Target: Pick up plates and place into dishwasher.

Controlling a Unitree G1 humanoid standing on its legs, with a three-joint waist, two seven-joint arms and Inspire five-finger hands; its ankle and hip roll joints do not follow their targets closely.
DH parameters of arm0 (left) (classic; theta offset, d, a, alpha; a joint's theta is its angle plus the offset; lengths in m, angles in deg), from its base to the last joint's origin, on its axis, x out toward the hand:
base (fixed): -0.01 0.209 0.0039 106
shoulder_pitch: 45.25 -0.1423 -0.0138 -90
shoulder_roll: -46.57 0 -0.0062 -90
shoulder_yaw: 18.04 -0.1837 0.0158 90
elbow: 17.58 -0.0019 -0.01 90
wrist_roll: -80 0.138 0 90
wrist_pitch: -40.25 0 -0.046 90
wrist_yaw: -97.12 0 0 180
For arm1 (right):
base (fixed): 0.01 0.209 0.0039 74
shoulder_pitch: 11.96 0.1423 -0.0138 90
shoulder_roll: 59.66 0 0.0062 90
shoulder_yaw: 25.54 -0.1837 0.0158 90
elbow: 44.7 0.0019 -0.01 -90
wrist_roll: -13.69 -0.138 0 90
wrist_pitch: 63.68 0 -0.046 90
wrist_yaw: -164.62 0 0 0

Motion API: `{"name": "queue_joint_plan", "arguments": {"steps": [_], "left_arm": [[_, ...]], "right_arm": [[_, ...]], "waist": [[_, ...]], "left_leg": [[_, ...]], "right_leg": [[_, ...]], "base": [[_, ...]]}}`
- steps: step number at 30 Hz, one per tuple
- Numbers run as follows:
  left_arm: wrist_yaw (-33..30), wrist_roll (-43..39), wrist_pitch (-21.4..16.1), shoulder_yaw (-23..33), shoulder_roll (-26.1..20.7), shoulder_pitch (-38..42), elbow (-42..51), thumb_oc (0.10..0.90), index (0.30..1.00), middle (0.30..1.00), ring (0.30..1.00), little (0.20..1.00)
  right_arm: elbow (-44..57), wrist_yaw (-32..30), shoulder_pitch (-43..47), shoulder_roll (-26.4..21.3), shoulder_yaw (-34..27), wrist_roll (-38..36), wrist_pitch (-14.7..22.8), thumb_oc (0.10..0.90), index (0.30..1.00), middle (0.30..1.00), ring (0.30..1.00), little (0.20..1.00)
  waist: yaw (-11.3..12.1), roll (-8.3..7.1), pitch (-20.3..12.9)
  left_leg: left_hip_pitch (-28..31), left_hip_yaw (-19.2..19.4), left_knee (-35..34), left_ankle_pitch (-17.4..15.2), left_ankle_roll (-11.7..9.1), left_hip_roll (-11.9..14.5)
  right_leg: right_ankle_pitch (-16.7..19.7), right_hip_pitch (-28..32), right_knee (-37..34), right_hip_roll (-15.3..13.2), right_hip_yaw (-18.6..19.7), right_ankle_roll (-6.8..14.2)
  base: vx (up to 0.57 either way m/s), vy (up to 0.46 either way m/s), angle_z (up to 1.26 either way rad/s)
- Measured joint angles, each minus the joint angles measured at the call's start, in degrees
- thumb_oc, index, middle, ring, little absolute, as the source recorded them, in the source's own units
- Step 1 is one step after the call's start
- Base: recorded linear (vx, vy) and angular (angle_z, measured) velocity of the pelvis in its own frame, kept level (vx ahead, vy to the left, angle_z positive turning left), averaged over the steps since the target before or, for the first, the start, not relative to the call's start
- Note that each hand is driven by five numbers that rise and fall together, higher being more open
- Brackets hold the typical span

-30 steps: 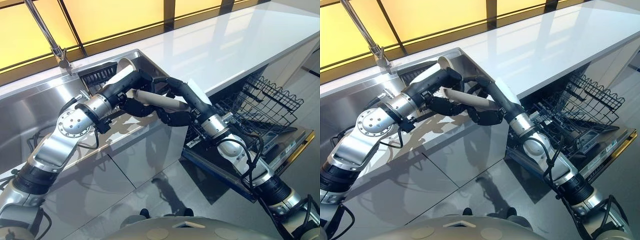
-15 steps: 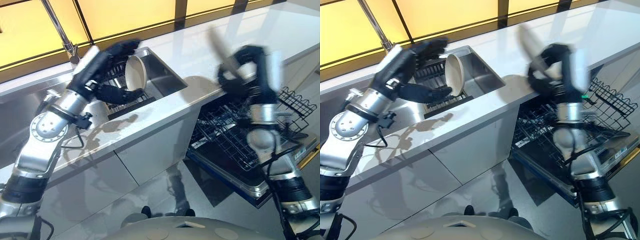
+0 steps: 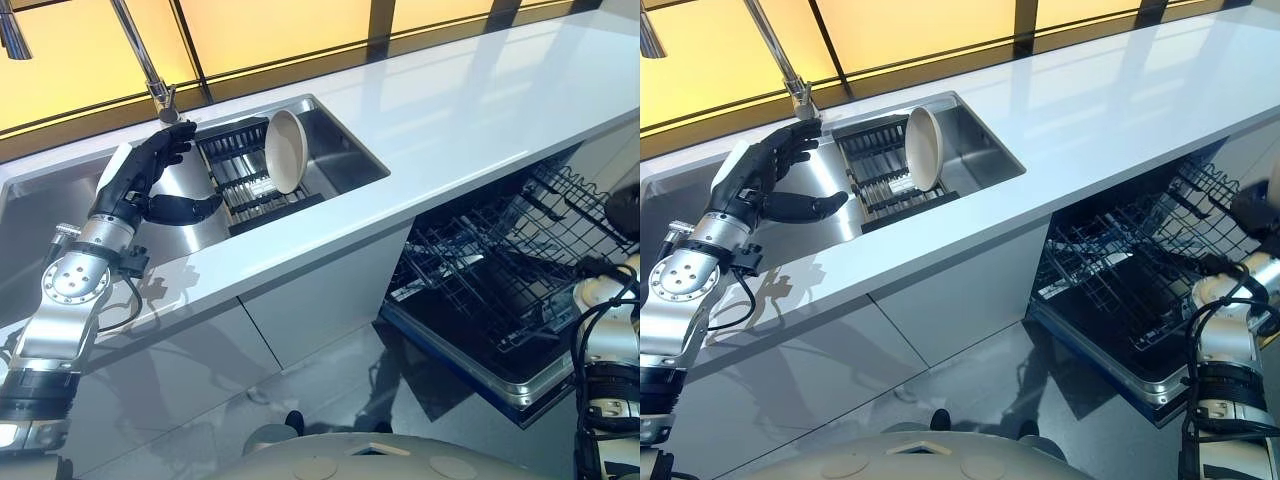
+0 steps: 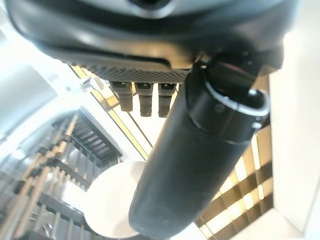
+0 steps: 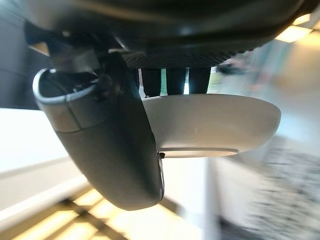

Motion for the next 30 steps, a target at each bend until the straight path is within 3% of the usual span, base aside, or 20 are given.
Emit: {"name": "queue_joint_plan", "arguments": {"steps": [5,11,14,19,25,30], "left_arm": [[-0.02,-0.05,0.08,-0.02,-0.86,0.08,-2.75,0.800,0.900,0.900,0.900,0.900],[-0.12,-0.17,0.15,-0.14,-5.66,0.12,-4.73,0.800,0.900,0.900,0.900,0.900],[-0.84,-0.24,0.18,-0.98,-6.87,0.63,-4.73,0.800,0.900,0.900,0.900,0.900],[-1.68,-1.65,0.20,-1.38,-7.19,0.68,-4.95,0.800,0.900,0.900,0.900,0.900],[-1.75,-2.29,0.15,-1.37,-7.74,0.64,-5.16,0.800,0.900,0.900,0.900,0.900],[-2.08,-2.93,-1.56,-1.05,-8.32,0.63,-5.07,0.800,0.900,0.900,0.900,0.900]], "right_arm": [[-9.81,6.56,-1.14,0.01,0.04,-7.86,-1.62,0.100,0.300,0.300,0.300,0.200],[-17.66,13.05,-1.30,-0.54,0.99,-7.41,-2.09,0.100,0.300,0.300,0.300,0.200],[-19.94,18.59,-1.25,-7.48,7.54,-2.12,-3.83,0.100,0.300,0.300,0.300,0.200],[-20.98,26.01,0.74,-16.13,9.42,1.98,-3.70,0.100,0.300,0.300,0.300,0.200],[-20.94,34.70,2.80,-19.27,11.89,3.62,-3.57,0.100,0.300,0.300,0.300,0.200],[-21.15,37.74,4.69,-19.28,13.71,3.58,-5.83,0.100,0.300,0.300,0.300,0.200]], "waist": [[-0.20,-0.15,0.40],[0.36,-1.05,1.07],[0.76,-0.94,2.34],[1.52,-1.22,4.29],[4.01,-2.16,6.29],[5.52,-1.88,8.67]], "left_leg": [[0.29,-1.08,-0.02,0.14,0.10,-0.35],[-0.10,-2.69,0.00,0.30,0.02,-0.56],[-0.99,-4.37,0.15,1.00,0.02,-0.89],[-3.14,-4.33,0.31,2.66,0.00,-0.80],[-4.62,-5.19,0.32,3.20,-0.86,0.20],[-5.09,-5.85,0.33,3.50,-1.36,0.70]], "right_leg": [[-0.51,1.07,0.02,-0.36,-1.37,0.33],[-0.92,1.70,0.13,-0.50,-3.16,0.44],[-1.04,1.61,0.12,-0.67,-3.96,0.58],[-1.26,0.77,0.13,-0.37,-4.37,0.53],[-1.44,-0.31,0.14,0.77,-4.60,0.22],[-1.62,-0.46,0.14,1.36,-4.70,-0.05]], "base": [[0.11,-0.082,0.13],[0.10,-0.120,0.17],[0.02,-0.149,0.30],[-0.03,-0.148,0.30],[-0.02,-0.157,0.06],[-0.04,-0.121,0.06]]}}
